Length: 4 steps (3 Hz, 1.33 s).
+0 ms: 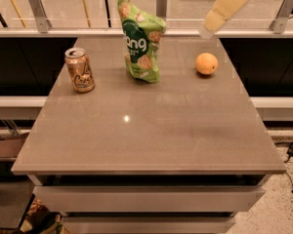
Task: Pick green rice chip bag
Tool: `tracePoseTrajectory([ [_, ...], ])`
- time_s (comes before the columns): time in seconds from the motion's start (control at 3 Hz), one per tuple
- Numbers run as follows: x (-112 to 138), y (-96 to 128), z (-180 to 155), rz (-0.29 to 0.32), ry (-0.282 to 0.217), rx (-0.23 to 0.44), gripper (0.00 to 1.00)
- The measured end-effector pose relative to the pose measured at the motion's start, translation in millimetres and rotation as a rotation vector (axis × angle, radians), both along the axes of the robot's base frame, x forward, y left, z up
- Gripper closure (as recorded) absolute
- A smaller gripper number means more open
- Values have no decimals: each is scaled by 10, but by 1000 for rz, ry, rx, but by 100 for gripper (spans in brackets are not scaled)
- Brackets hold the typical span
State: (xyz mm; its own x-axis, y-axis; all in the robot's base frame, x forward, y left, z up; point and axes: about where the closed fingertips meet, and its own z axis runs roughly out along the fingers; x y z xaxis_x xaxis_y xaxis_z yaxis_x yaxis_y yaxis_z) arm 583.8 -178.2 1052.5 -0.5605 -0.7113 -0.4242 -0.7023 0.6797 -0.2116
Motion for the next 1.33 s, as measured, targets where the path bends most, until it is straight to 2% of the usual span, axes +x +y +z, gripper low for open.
tracePoseTrajectory([
  [0.67, 271, 352, 18, -56, -50, 52, 0],
  [1.33, 395, 736, -193, -79, -82, 130, 0],
])
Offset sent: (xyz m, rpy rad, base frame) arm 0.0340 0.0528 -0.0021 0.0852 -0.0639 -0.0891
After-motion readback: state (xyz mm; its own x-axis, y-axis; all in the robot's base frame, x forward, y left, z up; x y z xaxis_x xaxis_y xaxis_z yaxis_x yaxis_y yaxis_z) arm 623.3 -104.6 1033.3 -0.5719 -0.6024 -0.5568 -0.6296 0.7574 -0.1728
